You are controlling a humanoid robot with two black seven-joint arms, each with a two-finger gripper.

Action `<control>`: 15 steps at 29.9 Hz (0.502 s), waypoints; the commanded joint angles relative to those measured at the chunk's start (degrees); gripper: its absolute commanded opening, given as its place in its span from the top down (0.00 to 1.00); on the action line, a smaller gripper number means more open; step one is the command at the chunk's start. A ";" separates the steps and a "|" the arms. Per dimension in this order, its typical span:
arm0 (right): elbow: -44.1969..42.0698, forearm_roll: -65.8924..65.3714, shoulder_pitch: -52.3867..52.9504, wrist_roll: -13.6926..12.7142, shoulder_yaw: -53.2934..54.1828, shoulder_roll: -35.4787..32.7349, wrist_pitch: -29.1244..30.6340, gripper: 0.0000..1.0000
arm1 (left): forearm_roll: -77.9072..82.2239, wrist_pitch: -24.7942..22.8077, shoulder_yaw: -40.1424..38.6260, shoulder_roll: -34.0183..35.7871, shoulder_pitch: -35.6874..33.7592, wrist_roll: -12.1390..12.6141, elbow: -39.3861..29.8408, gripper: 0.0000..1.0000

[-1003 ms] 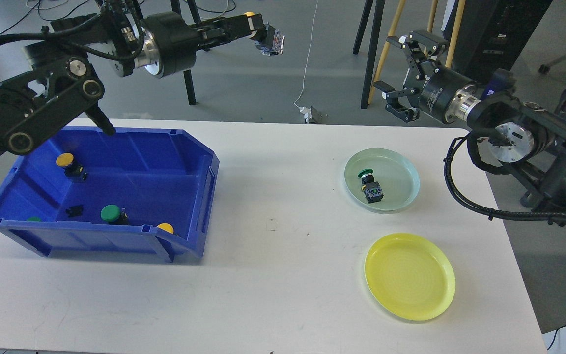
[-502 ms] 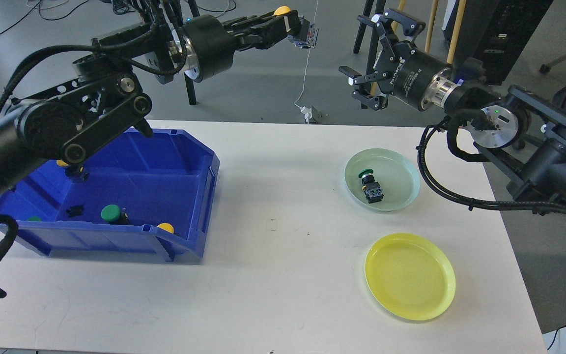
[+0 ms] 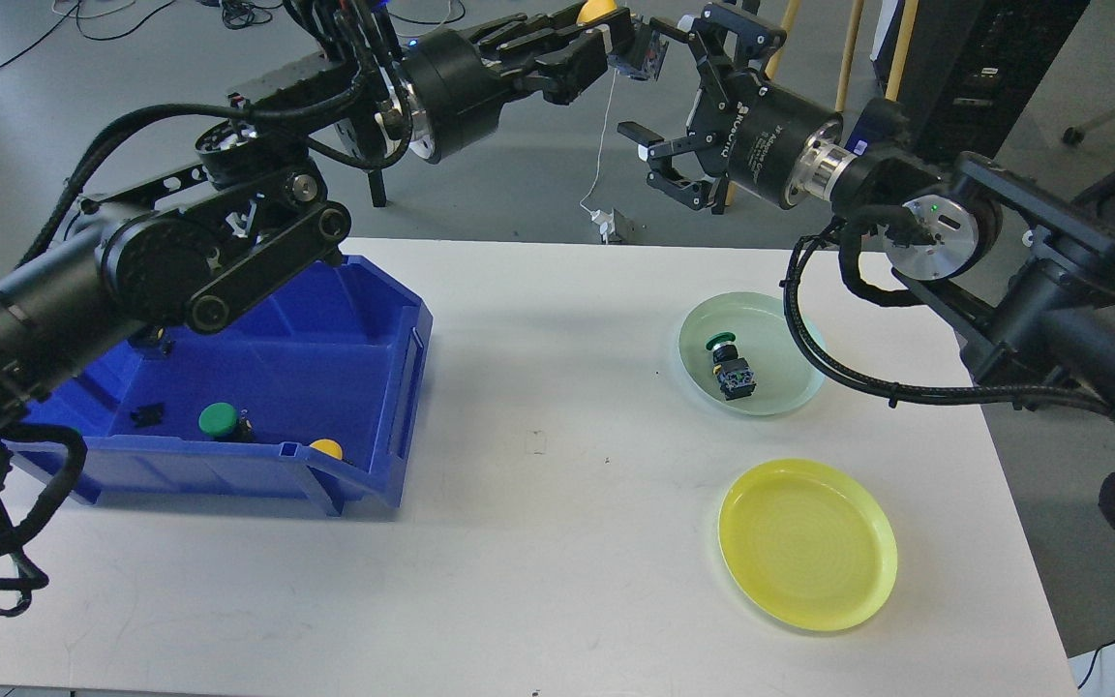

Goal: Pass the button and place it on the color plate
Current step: 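Raise the button and hand it from the left gripper to the right gripper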

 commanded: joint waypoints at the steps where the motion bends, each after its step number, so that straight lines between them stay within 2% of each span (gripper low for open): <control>1: -0.14 -0.02 0.15 0.00 -0.01 0.43 0.00 0.12 | 0.00 1.08 0.11 -0.61 0.00 -0.44 -0.02 0.71; 15: -0.14 0.24 1.12 0.27 0.78 0.43 -0.08 0.12 | -0.61 2.58 0.28 -1.14 0.35 -0.53 0.86 0.72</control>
